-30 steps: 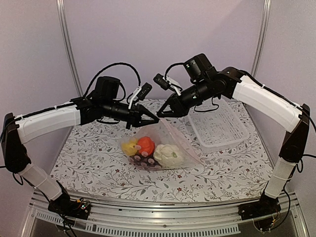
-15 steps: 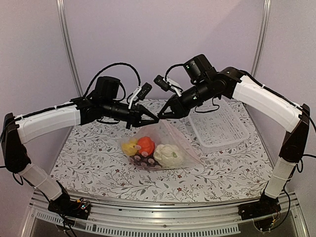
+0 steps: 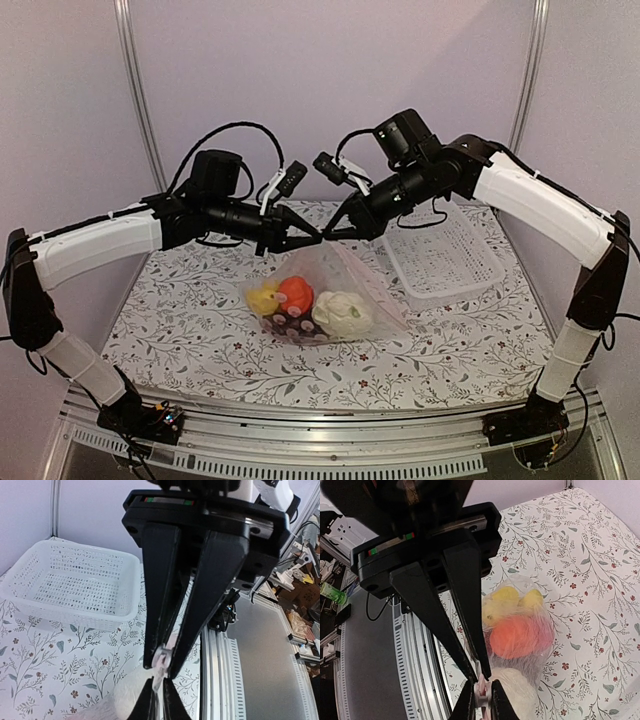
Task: Place the food in the zip-top bag and seal the zipper
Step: Pick up the zipper from the zipper food storage bag, then zip the zipper on the zipper food storage bag.
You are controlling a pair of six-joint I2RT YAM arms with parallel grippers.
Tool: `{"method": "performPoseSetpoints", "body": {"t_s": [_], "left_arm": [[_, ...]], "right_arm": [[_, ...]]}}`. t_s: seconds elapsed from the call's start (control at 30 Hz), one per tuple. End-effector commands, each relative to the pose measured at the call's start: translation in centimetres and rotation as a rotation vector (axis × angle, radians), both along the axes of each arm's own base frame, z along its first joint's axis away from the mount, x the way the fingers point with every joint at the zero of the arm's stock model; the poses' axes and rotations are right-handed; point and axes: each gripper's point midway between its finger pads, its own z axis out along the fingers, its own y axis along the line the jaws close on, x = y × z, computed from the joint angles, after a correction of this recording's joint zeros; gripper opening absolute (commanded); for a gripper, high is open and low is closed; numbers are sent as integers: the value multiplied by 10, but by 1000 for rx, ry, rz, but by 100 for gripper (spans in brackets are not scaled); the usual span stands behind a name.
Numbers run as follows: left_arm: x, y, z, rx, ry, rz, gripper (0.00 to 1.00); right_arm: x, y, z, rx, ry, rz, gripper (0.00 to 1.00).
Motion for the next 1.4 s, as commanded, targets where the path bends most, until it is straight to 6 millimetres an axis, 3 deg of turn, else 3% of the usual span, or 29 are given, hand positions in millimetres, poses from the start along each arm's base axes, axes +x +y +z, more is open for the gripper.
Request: {"method": "performPoseSetpoints", "body": {"t_s": [0.0,0.17,0.47,0.7,0.93,1.17,1.27,1.37], "left_arm": [[6,-3,23,-49,-51,-2,3],[13,-1,26,-47,-74,41,0],[45,41,50,-61,-130,222,0],[64,76,48,-45,-141,324,0],[73,96,46,-32,-149,381,0],[77,102,43,-30,-144,403,0],[76,98,41,-45,-123,384,0],[79,94,40,-61,-102,377,0]], "right_arm": [[-9,-4,6,6,-7,19,6],[-10,-4,1,-3,8,19,6],[-14,-36,-47,-127,93,-50,6],[-22,-69,-93,-228,170,-110,4],[-33,-100,-128,-307,232,-157,3],[-35,-114,-143,-344,254,-195,2],[-33,-108,-135,-318,255,-180,8],[-27,-98,-117,-276,239,-170,35]]}}
